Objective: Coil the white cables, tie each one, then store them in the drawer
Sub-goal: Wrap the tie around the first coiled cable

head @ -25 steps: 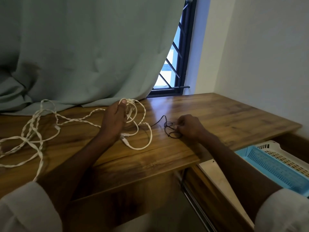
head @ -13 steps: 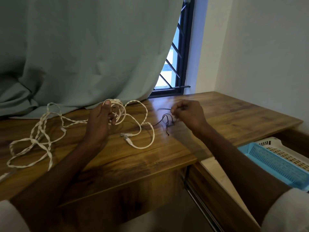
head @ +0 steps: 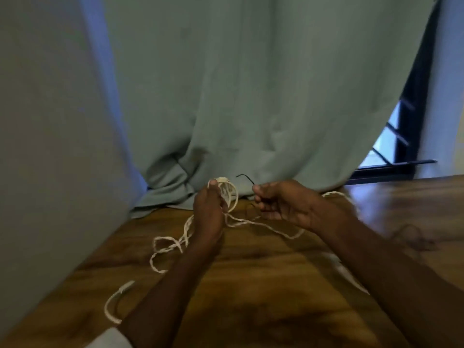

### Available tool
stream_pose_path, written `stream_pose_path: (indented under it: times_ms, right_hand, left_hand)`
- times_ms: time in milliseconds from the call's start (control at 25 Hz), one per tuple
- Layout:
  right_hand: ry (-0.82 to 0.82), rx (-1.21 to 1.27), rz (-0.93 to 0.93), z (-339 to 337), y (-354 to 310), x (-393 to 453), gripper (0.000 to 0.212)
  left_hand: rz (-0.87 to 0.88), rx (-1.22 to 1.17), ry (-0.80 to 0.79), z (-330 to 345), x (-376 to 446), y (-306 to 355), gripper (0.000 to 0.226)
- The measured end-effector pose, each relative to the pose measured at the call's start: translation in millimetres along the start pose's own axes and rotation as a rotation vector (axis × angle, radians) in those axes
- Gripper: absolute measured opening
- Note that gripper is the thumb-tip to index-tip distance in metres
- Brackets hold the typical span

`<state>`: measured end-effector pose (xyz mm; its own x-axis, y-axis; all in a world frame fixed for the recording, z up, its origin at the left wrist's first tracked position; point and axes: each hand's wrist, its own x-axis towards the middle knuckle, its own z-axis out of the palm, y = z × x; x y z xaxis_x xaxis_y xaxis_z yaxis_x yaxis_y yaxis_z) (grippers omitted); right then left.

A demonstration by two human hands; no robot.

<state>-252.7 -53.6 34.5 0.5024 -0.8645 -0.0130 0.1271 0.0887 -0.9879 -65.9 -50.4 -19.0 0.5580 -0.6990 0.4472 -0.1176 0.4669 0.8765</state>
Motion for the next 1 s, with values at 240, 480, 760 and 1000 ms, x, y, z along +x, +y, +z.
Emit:
stream_pose_path:
  times_ms: [240, 480, 760, 1000]
  right_hand:
    - [0.011, 0.001, -0.032, 31.5, 34.0, 49.5, 0.017]
    - [0.009, 0.140, 0.029, 30.0, 43.0, 45.4, 0.008]
    - [0.088, 0.621, 0.136, 49.3, 53.5, 37.3, 0.024]
    - [-0.007, 0.755, 0.107, 65.1, 61.4, 32.6, 0.019]
  left_hand:
    - [0.088, -0.003, 0.013, -14.5, 24.5, -11.0, 0.042]
    - [0.187, 0.123, -0.236, -9.8, 1.8, 1.4, 0.040]
    - [0.200, 0.219, -0.384, -7.3, -14.2, 6.4, 0.045]
    - [0.159, 0.168, -0.248, -9.4, -19.3, 20.8, 0.053]
